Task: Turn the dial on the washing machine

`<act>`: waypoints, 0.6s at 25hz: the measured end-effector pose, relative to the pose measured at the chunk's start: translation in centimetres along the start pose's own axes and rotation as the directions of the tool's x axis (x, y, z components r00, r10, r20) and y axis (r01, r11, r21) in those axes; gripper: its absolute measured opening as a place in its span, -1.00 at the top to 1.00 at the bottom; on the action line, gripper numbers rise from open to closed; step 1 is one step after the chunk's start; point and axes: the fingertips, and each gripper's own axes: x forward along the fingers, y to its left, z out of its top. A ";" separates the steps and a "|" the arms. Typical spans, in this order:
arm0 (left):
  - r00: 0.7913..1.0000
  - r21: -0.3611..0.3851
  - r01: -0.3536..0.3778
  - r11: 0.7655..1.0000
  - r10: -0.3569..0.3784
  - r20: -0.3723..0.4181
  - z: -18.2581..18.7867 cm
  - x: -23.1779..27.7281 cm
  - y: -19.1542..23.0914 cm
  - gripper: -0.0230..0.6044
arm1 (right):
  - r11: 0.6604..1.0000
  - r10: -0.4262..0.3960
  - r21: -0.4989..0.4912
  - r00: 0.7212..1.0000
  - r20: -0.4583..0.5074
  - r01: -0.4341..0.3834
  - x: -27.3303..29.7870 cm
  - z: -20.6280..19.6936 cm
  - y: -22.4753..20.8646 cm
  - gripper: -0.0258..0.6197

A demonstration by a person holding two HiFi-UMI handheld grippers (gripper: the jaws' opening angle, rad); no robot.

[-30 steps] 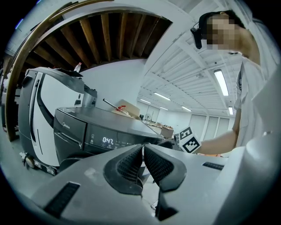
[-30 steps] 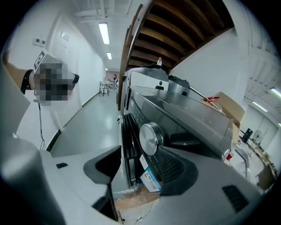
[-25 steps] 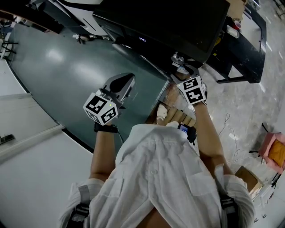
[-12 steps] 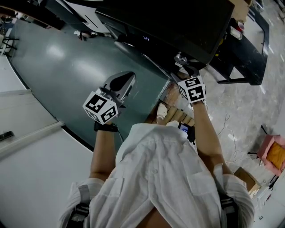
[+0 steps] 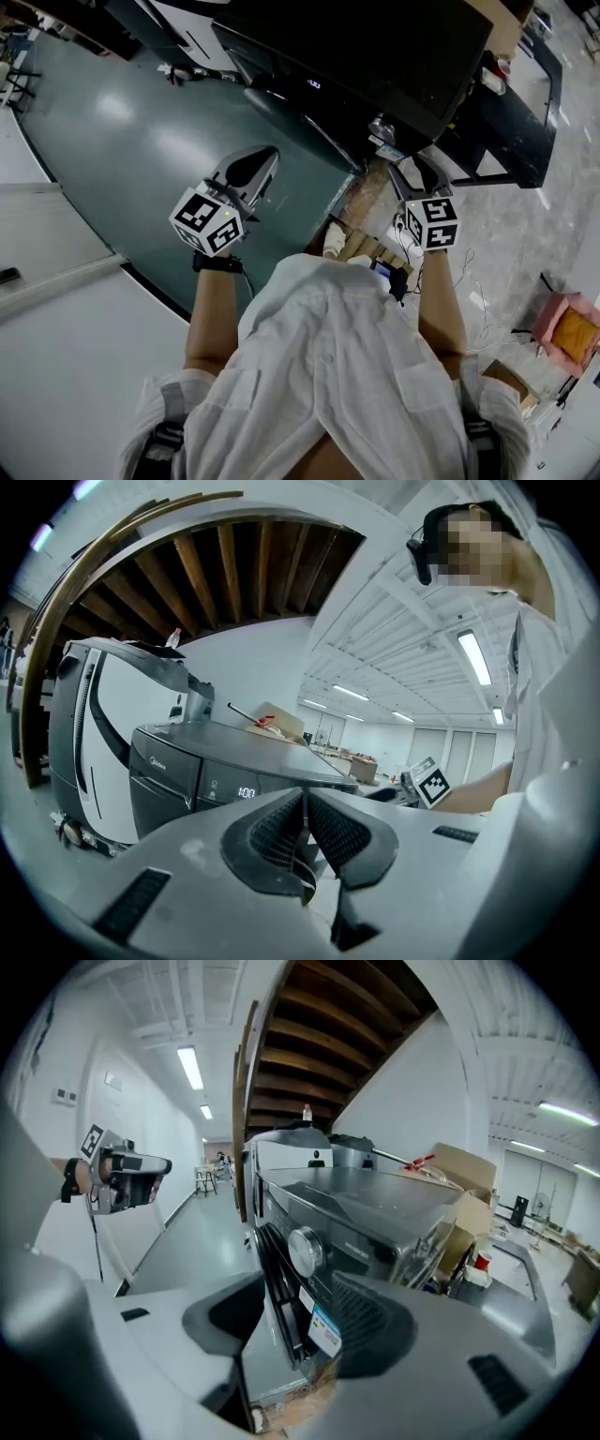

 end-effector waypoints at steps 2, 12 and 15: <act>1.000 0.005 -0.001 1.000 0.001 0.004 0.2 -0.2 -0.2 0.87 | 0.998 0.025 -0.060 1.000 0.007 -0.025 0.8 1.1 0.6 0.23; 1.000 0.019 -0.030 0.999 0.030 0.009 0.7 -2.4 -0.4 0.87 | 0.927 0.038 -0.372 0.998 -0.048 -0.053 7.7 5.0 3.0 0.25; 0.999 0.015 -0.043 0.999 0.043 0.011 0.6 -2.9 0.0 0.87 | 0.940 -0.005 -0.341 1.000 -0.013 0.000 7.0 4.6 2.6 0.15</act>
